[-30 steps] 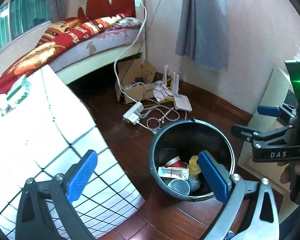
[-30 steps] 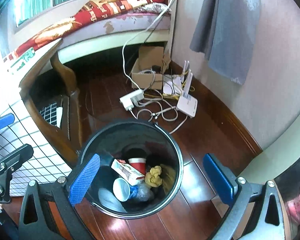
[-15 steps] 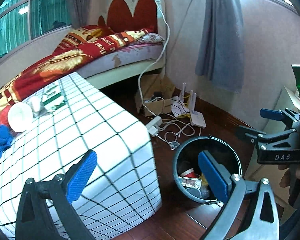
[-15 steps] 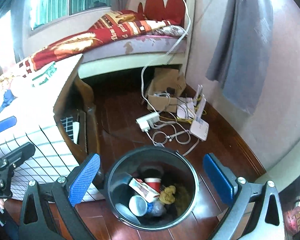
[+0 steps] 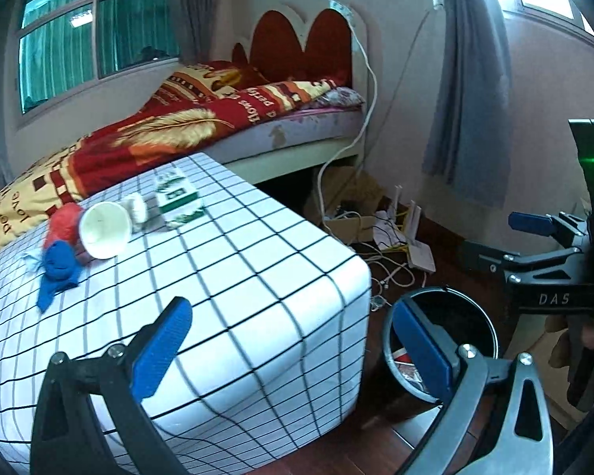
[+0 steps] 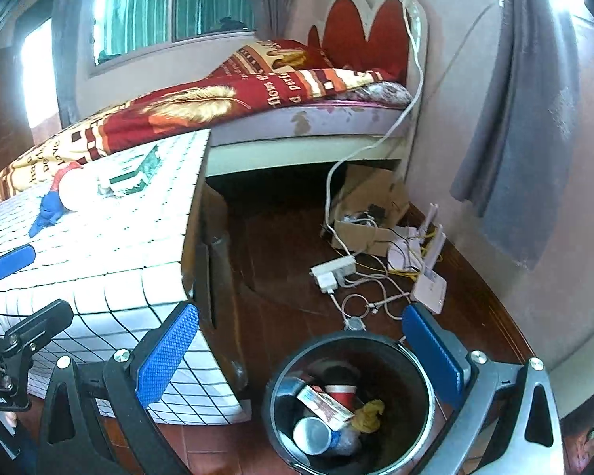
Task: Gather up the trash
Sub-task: 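Move both open tools back toward the remaining trash on the ottoman, then grasp the blue knitted cloth with the left tool while the right tool grasps the green-and-white milk carton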
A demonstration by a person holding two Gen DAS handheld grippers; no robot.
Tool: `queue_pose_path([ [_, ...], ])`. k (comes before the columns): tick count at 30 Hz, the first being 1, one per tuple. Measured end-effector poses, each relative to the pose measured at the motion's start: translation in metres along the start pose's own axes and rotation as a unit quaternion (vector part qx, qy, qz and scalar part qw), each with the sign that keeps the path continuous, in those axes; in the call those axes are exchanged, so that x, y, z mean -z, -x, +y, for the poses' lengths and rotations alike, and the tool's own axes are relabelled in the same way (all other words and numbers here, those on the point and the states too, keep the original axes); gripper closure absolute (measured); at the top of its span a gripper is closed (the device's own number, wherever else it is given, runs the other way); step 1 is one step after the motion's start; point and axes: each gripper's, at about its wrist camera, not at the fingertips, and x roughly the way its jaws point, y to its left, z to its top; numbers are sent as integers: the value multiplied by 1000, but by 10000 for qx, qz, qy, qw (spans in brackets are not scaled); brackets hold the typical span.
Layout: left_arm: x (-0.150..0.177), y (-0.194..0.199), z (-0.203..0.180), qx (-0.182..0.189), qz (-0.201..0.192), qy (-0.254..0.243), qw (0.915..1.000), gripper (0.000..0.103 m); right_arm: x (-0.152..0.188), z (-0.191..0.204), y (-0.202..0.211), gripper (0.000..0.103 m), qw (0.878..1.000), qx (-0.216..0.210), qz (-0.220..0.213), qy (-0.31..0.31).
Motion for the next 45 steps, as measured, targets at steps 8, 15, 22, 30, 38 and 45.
queue_pose_path([
  [8, 7, 15, 35, -311, -50, 207, 9993, 1, -17, 36, -5, 0, 9992, -323, -126, 216],
  [15, 14, 26, 81, -704, -45, 437, 9965, 1, -36, 81, -10, 0, 9965, -670, -273, 416],
  [22, 23, 38, 139, -1147, -12, 745, 9906, 1, -52, 130, -19, 0, 9924, -1048, -333, 560],
  [30, 31, 43, 203, -1326, 88, 1190, 9840, 2, -63, 168, -32, 0, 9914, -1151, -146, 603],
  [38, 23, 24, 235, -1221, 202, 1282, 9840, 22, -82, 198, -54, 0, 9873, -1340, 22, 851],
  [45, 5, -12, 248, -1135, 250, 1306, 9846, 22, -110, 213, -101, 5, 9865, -1214, 339, 1041],
])
